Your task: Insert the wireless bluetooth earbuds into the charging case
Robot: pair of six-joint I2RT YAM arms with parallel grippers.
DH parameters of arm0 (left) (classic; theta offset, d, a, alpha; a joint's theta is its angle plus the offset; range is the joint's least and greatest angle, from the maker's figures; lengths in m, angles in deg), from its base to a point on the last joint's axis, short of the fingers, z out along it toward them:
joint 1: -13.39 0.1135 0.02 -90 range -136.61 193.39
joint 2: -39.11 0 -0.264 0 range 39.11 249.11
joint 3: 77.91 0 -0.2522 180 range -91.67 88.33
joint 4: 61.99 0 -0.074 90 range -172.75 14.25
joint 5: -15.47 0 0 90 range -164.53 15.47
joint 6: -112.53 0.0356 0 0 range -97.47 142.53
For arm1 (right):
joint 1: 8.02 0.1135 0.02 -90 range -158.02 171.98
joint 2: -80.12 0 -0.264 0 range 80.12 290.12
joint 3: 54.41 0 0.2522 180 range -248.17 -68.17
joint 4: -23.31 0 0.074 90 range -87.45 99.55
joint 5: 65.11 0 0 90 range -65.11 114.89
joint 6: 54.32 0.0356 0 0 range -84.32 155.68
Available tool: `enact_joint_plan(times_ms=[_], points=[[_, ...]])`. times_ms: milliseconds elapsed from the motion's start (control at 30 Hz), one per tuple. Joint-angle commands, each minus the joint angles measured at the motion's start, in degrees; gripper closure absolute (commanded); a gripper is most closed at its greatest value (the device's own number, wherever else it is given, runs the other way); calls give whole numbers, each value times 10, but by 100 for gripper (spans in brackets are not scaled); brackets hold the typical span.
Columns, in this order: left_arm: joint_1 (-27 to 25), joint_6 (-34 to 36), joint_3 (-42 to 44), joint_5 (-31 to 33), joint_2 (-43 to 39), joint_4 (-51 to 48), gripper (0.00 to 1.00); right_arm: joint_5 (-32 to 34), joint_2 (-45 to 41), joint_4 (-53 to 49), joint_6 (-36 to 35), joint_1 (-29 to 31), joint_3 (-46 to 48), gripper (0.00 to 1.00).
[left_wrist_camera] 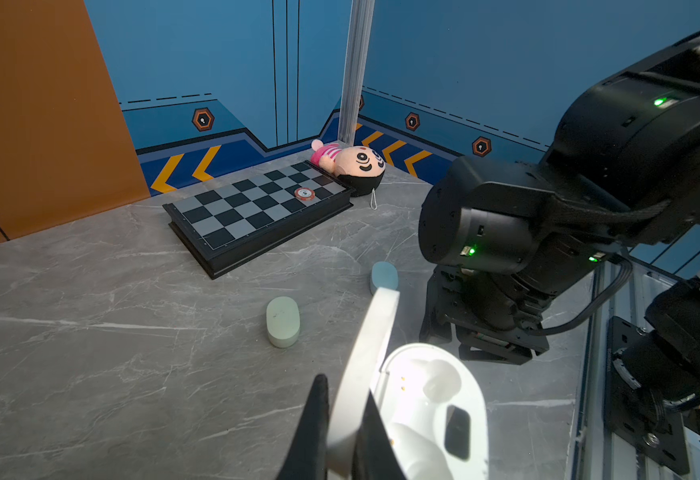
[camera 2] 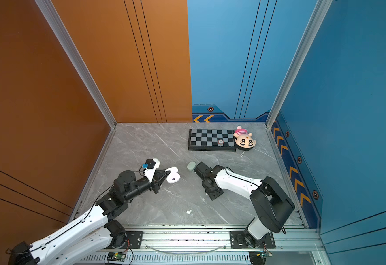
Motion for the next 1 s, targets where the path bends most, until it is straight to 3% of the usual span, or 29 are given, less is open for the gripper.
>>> enact_joint_plan(times_ms=[0, 733, 967], points=[[-1, -3, 11, 11, -12, 19, 100, -4, 13, -26, 15, 3, -15, 48], [-10, 2, 12, 23, -16, 17, 100, -4, 72, -26, 3, -1, -49, 71], [-14, 3, 12, 30, -16, 17, 100, -4, 81, -25, -2, -2, -56, 71]])
